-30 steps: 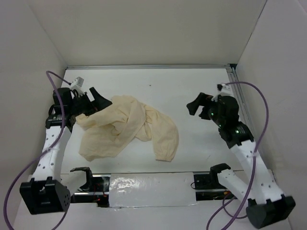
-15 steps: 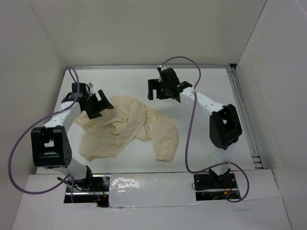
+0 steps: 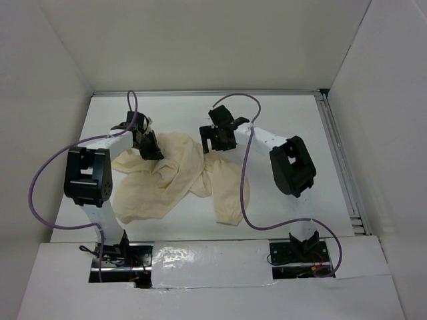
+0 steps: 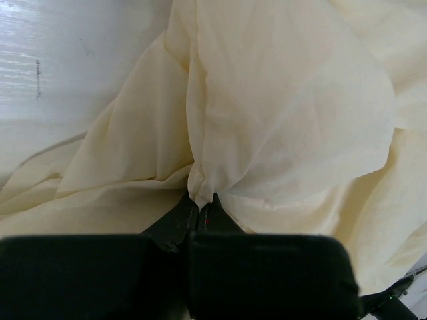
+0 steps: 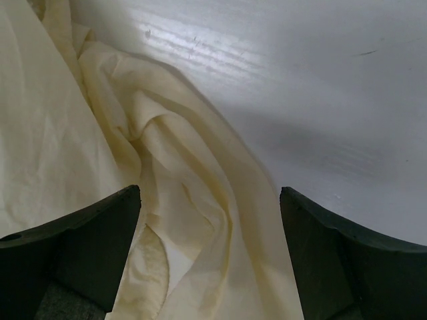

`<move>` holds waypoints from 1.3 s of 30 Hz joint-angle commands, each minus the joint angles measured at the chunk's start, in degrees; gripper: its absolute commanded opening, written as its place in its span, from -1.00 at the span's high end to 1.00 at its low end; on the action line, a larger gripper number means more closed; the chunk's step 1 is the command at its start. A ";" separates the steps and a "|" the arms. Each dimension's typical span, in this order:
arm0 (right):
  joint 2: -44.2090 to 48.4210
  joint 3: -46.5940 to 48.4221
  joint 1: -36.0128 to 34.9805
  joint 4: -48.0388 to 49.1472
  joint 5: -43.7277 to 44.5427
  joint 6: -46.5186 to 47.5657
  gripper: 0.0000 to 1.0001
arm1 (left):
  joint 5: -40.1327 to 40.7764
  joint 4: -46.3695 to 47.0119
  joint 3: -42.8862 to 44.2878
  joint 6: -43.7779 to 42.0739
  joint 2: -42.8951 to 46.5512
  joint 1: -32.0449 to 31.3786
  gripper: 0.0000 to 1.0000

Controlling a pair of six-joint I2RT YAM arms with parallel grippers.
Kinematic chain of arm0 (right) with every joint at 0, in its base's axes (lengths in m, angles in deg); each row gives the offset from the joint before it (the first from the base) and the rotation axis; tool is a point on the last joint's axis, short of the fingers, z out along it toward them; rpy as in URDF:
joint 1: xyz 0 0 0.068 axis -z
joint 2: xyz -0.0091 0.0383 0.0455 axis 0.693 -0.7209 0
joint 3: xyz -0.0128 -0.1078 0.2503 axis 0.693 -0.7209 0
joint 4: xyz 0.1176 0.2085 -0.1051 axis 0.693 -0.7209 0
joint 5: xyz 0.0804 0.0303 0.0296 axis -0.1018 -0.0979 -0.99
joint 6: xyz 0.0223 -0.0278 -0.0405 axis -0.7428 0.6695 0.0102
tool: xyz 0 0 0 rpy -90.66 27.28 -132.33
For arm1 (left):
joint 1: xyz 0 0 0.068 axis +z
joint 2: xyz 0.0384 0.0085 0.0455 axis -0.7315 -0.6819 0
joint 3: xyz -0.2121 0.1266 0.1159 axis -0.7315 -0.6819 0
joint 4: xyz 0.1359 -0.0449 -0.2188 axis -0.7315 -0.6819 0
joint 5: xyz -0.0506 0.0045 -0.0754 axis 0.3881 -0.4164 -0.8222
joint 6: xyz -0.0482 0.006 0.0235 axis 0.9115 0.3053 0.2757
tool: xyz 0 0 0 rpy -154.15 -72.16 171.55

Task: Zip up the jacket

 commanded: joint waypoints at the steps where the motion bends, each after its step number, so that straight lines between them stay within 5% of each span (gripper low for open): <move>1: -0.57 -0.66 -1.33 -0.25 -2.60 1.17 -0.82 | 0.30 1.07 1.19 -1.24 2.46 -0.24 1.00; 5: -2.86 1.18 -1.77 -1.22 -2.52 0.99 -0.73 | 0.21 1.51 1.10 -2.64 6.32 -0.33 1.00; 11: -1.46 0.13 -1.59 1.68 -0.41 -0.50 -0.03 | -1.10 1.60 1.19 -4.58 15.46 -0.25 1.00; 12: -1.02 0.04 -1.42 1.77 -0.23 -0.68 0.26 | -2.15 1.86 1.19 -4.93 18.08 -0.33 1.00; 13: -0.58 -0.05 -1.42 1.94 1.34 -0.85 0.99 | -2.86 1.95 1.11 -5.19 19.50 -0.33 1.00; 17: 7.14 -4.68 -1.50 4.40 7.49 -2.08 1.00 | -4.62 2.47 2.06 -6.86 27.57 -0.33 1.00; 26: 46.56 -17.44 -3.44 4.33 26.99 -1.12 1.00 | -13.14 4.66 10.50 -6.34 44.35 -0.51 1.00; 32: 66.27 -16.05 -11.86 -0.51 33.42 2.39 1.00 | -18.33 7.04 21.04 -5.20 52.91 -0.60 1.00; 39: 74.83 -9.90 -21.80 -4.21 39.56 4.77 1.00 | -20.97 3.97 38.18 -1.51 51.42 -0.51 1.00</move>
